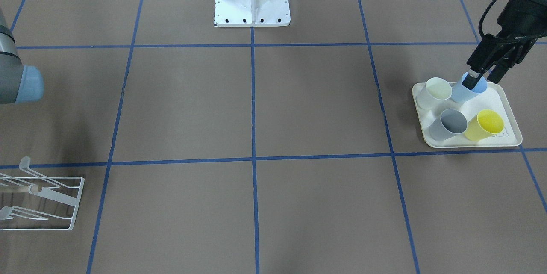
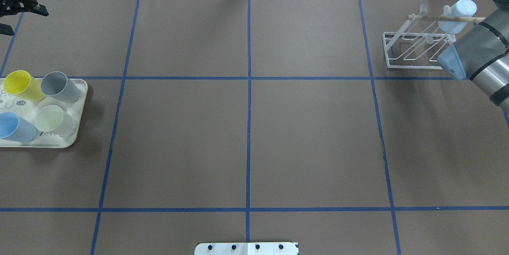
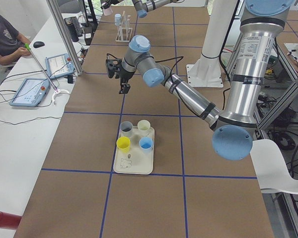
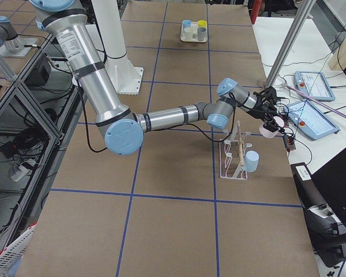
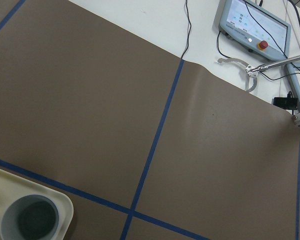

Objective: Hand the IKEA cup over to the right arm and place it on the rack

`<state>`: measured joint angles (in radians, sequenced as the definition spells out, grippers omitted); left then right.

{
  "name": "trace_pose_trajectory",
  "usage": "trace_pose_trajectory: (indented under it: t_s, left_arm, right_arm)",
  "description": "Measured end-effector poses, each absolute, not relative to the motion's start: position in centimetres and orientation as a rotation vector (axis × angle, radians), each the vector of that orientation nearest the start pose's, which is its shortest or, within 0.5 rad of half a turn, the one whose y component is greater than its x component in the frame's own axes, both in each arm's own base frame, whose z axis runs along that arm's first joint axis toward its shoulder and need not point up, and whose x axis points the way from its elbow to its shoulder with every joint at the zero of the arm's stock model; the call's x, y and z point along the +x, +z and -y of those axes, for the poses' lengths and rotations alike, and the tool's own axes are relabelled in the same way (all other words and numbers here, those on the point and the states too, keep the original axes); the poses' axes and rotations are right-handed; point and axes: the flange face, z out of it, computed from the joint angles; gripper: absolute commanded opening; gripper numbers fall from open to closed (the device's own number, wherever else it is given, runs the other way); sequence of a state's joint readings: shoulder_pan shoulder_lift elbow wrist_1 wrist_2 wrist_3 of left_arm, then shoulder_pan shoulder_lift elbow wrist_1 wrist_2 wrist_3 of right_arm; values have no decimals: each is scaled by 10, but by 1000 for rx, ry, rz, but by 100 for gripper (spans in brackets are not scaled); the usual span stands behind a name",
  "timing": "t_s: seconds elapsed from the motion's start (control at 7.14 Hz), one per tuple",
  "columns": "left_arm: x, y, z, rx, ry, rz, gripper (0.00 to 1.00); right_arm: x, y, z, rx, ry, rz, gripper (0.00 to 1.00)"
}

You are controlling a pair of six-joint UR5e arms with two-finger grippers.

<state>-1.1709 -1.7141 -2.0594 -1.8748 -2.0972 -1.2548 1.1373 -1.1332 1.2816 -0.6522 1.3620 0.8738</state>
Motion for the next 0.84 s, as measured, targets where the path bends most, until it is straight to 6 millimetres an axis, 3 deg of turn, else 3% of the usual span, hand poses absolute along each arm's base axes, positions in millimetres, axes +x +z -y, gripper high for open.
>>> trace_pose_trajectory:
  t_s: [0.42, 0.84]
  left_arm:
    - [119, 325, 497, 260, -529, -1009, 100]
    - [119, 326, 497, 258, -529, -1009, 100]
  right_arm:
    - [-161, 478, 686, 967, 438, 475, 0]
    - [-184, 490, 665, 970, 391, 502, 0]
